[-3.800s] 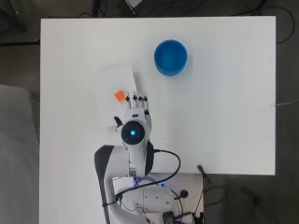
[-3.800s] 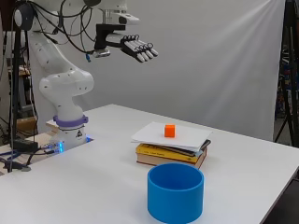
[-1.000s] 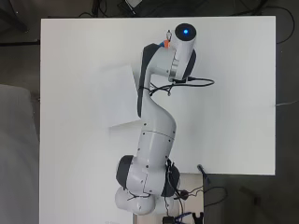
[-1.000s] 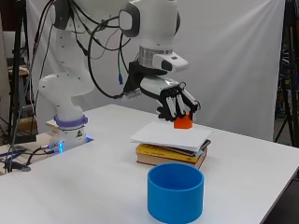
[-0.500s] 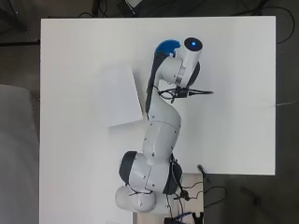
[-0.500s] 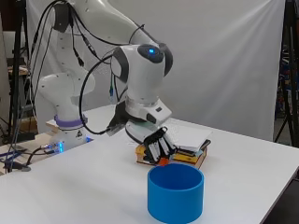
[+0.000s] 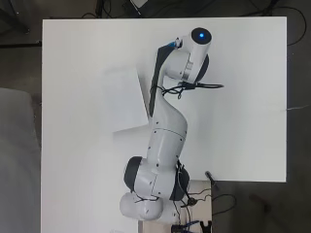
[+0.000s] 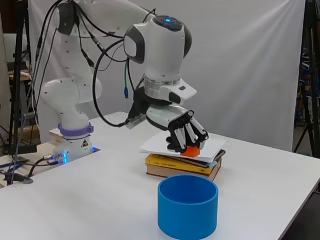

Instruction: Teleoperate dual arm-hand system to pick and place objects

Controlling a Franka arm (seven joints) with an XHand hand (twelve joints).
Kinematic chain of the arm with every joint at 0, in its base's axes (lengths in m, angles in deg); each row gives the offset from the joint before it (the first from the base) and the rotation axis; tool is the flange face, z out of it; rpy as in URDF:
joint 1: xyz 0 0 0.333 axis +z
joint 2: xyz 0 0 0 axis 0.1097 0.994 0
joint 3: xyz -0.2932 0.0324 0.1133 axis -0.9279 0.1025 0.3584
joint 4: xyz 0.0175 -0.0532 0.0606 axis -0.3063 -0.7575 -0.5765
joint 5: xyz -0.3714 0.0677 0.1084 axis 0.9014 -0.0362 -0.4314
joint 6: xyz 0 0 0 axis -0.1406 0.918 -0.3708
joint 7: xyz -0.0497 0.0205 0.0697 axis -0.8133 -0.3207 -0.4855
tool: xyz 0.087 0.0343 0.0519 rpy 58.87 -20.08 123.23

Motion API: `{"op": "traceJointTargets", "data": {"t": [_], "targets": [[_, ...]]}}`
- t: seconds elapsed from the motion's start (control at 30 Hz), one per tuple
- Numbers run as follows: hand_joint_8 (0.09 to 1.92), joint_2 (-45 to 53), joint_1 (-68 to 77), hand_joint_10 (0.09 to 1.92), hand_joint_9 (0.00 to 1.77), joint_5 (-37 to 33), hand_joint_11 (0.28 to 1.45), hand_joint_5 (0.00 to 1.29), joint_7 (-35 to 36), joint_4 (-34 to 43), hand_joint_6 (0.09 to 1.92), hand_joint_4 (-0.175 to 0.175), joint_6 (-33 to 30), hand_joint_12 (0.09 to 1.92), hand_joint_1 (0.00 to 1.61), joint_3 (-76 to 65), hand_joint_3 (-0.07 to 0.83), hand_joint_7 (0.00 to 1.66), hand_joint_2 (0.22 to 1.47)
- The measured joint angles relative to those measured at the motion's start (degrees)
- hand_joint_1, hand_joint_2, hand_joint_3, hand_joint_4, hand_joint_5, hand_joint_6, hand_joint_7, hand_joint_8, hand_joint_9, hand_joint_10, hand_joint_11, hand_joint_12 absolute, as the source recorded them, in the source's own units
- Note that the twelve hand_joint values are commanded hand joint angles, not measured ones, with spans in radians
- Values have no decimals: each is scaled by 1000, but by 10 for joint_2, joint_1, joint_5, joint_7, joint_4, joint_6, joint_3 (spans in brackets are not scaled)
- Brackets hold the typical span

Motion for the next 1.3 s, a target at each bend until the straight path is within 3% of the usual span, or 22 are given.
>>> {"op": "traceJointTargets", "data": {"t": [0.1, 0.2, 0.33, 0.57, 0.6, 0.63, 0.67, 0.7, 0.73, 0.77, 0.83, 1.03, 1.13, 1.3], "targets": [[1920, 28, -3, 1920, 1248, 4, 911, 674, -5, 49, 1443, 175, 17, 1827, 876, 4, -1, 929, 1271], [1854, 74, -8, 1894, 1070, 7, 752, 663, -21, 114, 1452, 175, 47, 1719, 867, 9, 0, 786, 1274], [1781, 150, -14, 1847, 980, 9, 663, 666, -27, 193, 1448, 175, 69, 1613, 867, 12, 0, 740, 1272], [1823, 166, -19, 1901, 1030, 8, 718, 664, -18, 163, 1449, 175, 66, 1700, 864, 8, 0, 737, 1274], [1843, 165, -19, 1911, 1054, 8, 733, 554, -15, 157, 1057, 120, 64, 1731, 860, 7, -4, 737, 1240], [1232, 164, -20, 1401, 678, 8, 576, 337, -13, 150, 614, 81, 61, 1218, 633, 7, -4, 471, 1112], [691, 161, -20, 820, 373, 7, 427, 180, -15, 145, 321, 70, 62, 758, 370, 7, -17, 259, 969], [355, 161, -20, 432, 190, 7, 359, 90, -22, 143, 159, 71, 68, 434, 195, 7, -16, 131, 866], [173, 164, -21, 222, 137, 7, 352, 43, -35, 145, 87, 81, 78, 235, 96, 8, -10, 63, 821], [91, 171, -22, 125, 233, 7, 385, 119, -49, 155, 87, 106, 91, 125, 45, 9, -1, 148, 839], [87, 188, -24, 87, 393, 2, 434, 243, -71, 185, 87, 130, 109, 87, 20, 9, 4, 289, 884], [87, 164, -26, 87, 568, -21, 471, 306, -61, 249, 87, 105, 83, 87, 76, 11, 5, 404, 928], [87, 97, -23, 87, 638, -12, 483, 327, -62, 190, 87, 95, 50, 87, 75, 18, 3, 467, 947], [87, -53, -17, 87, 756, 13, 529, 334, -68, 7, 87, 73, -5, 87, 112, 32, 3, 541, 970]]}}
